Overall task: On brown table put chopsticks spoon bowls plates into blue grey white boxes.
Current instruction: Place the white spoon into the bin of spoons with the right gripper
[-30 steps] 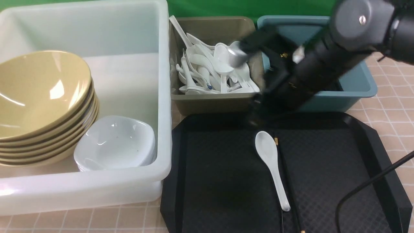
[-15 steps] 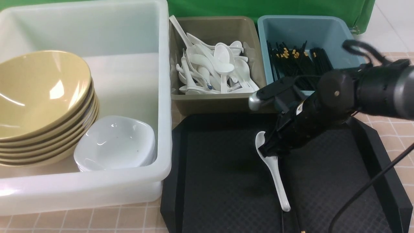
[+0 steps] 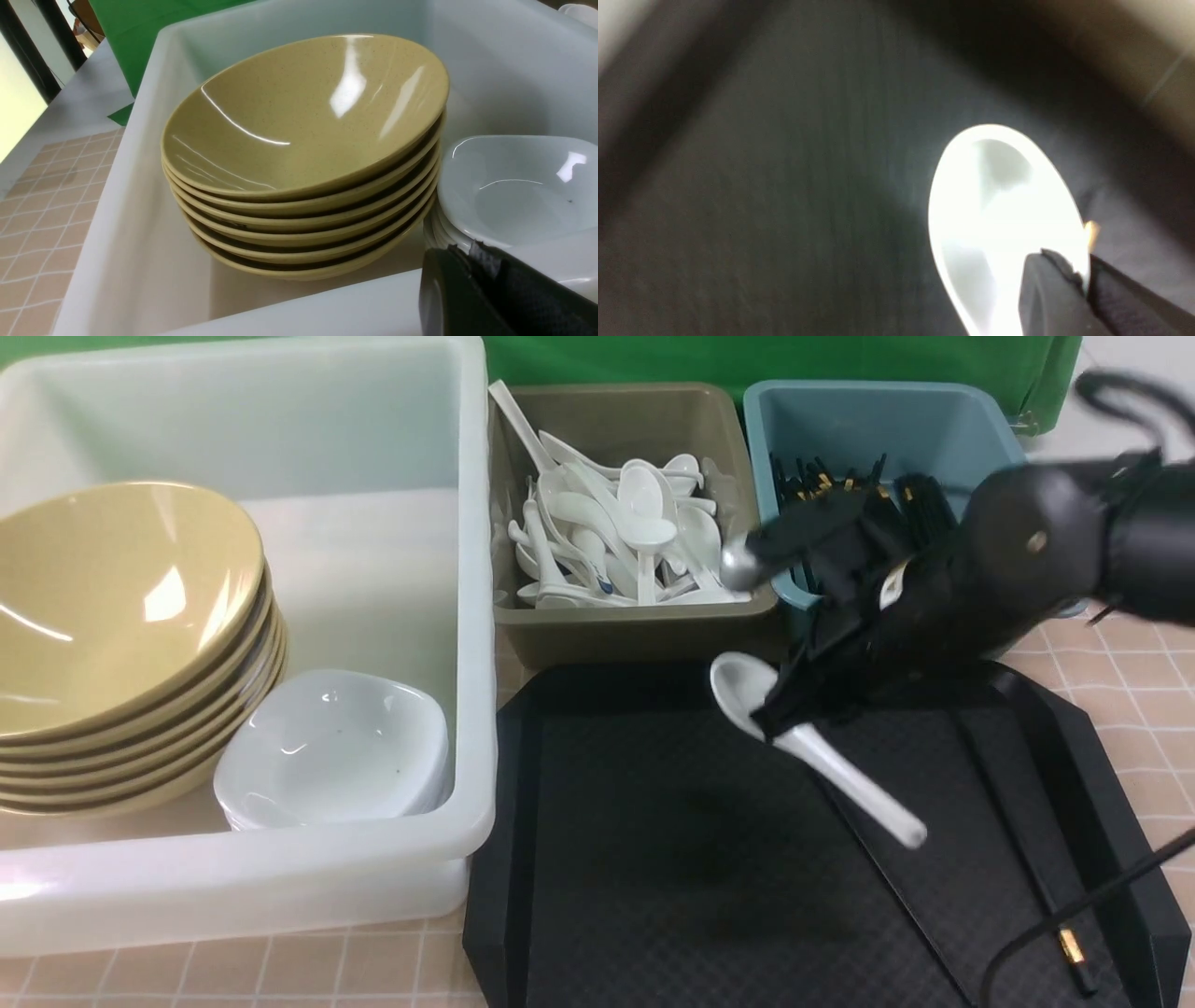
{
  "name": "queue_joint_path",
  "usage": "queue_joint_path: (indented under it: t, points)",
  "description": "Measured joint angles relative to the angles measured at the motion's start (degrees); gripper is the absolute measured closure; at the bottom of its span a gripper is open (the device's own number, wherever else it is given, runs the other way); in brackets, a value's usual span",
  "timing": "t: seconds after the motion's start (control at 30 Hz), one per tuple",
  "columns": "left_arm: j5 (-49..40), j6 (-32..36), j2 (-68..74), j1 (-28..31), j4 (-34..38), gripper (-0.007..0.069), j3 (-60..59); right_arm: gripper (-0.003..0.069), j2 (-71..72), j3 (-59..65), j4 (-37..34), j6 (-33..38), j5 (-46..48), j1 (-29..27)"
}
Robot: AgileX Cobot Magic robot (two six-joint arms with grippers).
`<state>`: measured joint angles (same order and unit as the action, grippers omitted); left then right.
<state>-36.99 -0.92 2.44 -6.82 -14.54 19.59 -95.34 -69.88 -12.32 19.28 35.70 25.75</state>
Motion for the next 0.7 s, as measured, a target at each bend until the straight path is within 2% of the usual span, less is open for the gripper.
queue_joint_path:
  t: [0.17,0.2,0.27,0.33,0.4,0.43,0.57,0.63,0.67,0.7]
  points:
    - [0.0,0.0,0.0,0.0,0.0,0.0619,0.0,0.0590,2.4,-4.3,0.0,0.5,-4.6,0.0]
    - [0.0,0.0,0.0,0.0,0.0,0.0619,0.0,0.0590,2.2,-5.4,-0.4,0.5,-10.2,0.1]
    - [0.0,0.0,0.0,0.0,0.0,0.0619,0.0,0.0590,1.4,-6.1,-1.1,0.5,-15.7,0.2]
    - [0.0,0.0,0.0,0.0,0.0,0.0619,0.0,0.0590,-1.4,-8.0,-2.3,0.5,-30.7,1.0]
    - [0.0,0.0,0.0,0.0,0.0,0.0619,0.0,0.0586,-5.2,-10.4,-2.9,0.5,-39.8,1.5]
    - [0.0,0.0,0.0,0.0,0.0,0.0619,0.0,0.0575,-7.4,-11.8,-3.0,0.5,-41.4,1.5]
    - [0.0,0.0,0.0,0.0,0.0,0.0619,0.0,0.0491,-13.8,-17.5,-3.1,0.5,-37.7,0.9]
    - [-0.1,0.0,0.0,0.0,0.0,0.0619,0.0,0.0350,-17.4,-20.8,-3.0,1.0,-25.0,-0.8]
    - [-0.1,0.0,0.0,0.0,0.0,0.0619,0.0,0.0350,-17.4,-20.9,-3.0,1.2,-23.9,-0.8]
    - [-0.1,0.0,0.0,0.0,0.0,0.0619,0.0,0.0287,-17.6,-21.7,-2.6,2.1,-14.5,-2.2]
